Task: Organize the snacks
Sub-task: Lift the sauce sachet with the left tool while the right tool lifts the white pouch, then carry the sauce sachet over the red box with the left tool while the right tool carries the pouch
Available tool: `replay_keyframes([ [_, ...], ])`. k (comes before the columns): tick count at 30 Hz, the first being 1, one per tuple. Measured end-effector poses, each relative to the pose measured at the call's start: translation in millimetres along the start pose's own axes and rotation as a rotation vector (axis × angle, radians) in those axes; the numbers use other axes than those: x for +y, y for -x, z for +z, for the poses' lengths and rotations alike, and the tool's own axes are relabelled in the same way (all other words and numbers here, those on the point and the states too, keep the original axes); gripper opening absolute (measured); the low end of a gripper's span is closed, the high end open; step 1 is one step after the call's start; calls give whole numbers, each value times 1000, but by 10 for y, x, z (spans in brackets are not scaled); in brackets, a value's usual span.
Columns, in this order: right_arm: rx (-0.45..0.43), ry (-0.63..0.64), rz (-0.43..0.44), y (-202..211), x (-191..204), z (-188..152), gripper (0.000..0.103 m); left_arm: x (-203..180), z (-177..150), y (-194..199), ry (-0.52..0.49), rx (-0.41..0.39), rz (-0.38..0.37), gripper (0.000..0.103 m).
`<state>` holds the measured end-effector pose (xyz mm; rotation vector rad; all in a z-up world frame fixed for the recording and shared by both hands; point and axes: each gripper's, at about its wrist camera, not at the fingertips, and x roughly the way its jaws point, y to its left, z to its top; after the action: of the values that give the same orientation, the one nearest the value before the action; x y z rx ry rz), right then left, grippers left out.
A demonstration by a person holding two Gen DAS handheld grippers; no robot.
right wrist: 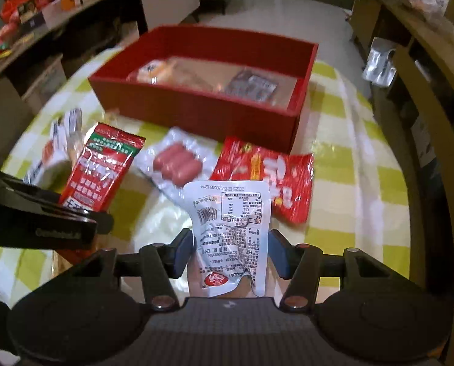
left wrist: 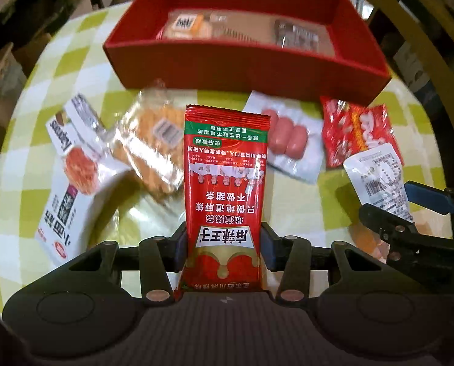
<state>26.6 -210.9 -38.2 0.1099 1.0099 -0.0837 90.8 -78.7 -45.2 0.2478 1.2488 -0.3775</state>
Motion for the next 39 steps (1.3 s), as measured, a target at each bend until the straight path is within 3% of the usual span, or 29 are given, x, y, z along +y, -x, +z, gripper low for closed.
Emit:
replay_keyframes([
  [19,-137,-35,-32,52,-133,594,63,-153,579,192,-8,-164,71,54],
  [39,-206,-64,-34,-293,-277,1338,63,-197,1351,21,11,-250,131,54],
])
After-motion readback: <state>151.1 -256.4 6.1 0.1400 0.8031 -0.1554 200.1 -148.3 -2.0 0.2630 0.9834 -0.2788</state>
